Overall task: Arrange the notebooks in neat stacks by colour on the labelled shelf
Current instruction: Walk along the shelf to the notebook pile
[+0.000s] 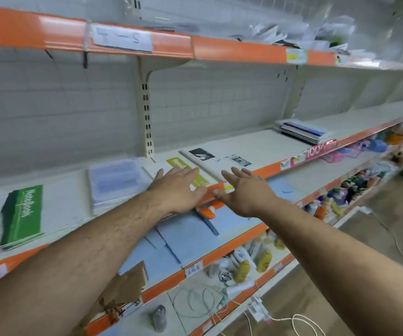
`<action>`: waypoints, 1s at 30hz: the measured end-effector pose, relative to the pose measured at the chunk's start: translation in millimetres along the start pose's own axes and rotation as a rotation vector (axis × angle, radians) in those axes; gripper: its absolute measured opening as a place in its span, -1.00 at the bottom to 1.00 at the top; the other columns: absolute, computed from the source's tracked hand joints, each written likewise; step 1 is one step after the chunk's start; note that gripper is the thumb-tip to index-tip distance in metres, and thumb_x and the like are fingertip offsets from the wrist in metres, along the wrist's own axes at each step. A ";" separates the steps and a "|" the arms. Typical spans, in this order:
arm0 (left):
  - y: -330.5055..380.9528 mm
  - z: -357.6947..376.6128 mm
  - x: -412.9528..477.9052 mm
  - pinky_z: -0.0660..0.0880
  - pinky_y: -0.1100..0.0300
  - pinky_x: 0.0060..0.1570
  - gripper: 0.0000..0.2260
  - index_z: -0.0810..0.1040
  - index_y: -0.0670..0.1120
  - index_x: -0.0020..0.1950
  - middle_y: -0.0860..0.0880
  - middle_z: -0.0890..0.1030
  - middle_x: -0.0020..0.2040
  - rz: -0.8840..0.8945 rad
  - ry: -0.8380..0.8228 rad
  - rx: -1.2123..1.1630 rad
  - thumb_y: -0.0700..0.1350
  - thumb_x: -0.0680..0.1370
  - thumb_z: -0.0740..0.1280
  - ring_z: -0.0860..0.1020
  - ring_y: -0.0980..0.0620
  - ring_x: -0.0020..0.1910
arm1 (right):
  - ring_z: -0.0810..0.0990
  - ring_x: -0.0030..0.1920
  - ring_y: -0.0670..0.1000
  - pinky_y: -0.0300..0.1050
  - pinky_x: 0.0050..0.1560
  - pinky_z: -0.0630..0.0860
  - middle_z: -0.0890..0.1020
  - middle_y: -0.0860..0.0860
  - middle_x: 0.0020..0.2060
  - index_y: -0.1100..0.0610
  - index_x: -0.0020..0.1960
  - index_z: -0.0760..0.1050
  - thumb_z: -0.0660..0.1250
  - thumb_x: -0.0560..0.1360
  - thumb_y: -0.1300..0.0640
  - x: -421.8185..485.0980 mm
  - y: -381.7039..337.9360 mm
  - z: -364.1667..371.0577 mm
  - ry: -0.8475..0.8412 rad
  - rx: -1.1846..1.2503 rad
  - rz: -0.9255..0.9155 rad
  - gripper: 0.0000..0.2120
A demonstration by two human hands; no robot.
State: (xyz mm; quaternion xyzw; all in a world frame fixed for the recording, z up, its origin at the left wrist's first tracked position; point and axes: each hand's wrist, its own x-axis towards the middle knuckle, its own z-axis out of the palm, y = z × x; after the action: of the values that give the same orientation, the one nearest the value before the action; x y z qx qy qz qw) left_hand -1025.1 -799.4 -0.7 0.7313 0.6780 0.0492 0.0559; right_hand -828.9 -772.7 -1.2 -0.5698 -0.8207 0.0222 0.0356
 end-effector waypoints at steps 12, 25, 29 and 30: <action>152.1 20.7 97.3 -0.13 -0.14 0.55 -0.39 0.00 0.11 0.64 0.06 0.01 0.64 0.084 0.001 0.035 0.29 0.63 -0.02 -0.06 0.02 0.61 | 0.01 0.60 0.09 0.15 0.53 0.09 0.08 0.03 0.60 -0.06 0.62 0.02 0.04 0.58 -0.36 4.2 180.2 -9.9 0.025 -0.012 0.048 -0.29; 259.0 48.3 275.0 -0.07 -0.17 0.54 -0.38 -0.01 0.12 0.63 0.07 0.04 0.64 0.305 0.001 0.066 0.32 0.62 -0.05 -0.02 -0.01 0.61 | 0.01 0.59 0.05 0.14 0.54 0.08 0.10 -0.01 0.60 -0.10 0.61 0.03 0.04 0.59 -0.34 75.3 329.0 -16.4 0.069 0.027 0.222 -0.33; 287.5 46.7 328.6 -0.11 -0.15 0.54 -0.39 -0.02 0.12 0.63 0.08 0.03 0.64 0.342 -0.023 0.055 0.31 0.62 -0.05 -0.04 0.01 0.61 | 0.02 0.59 0.05 0.13 0.55 0.09 0.10 -0.02 0.60 -0.10 0.61 0.04 0.04 0.59 -0.35 108.7 369.8 -24.1 0.075 0.020 0.270 -0.33; 292.7 46.8 340.5 -0.11 -0.15 0.54 -0.39 -0.02 0.12 0.63 0.08 0.03 0.64 0.349 -0.021 0.064 0.31 0.62 -0.05 -0.05 0.01 0.61 | 0.03 0.59 0.05 0.12 0.55 0.09 0.11 -0.02 0.60 -0.10 0.61 0.04 0.04 0.59 -0.34 116.9 378.0 -25.3 0.085 0.016 0.277 -0.33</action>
State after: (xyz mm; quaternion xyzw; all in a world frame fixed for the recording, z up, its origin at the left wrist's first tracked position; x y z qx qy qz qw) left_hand -703.7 -482.4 -4.8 0.8398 0.5413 0.0290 0.0303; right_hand -514.5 -531.1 -1.2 -0.6776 -0.7319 0.0093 0.0714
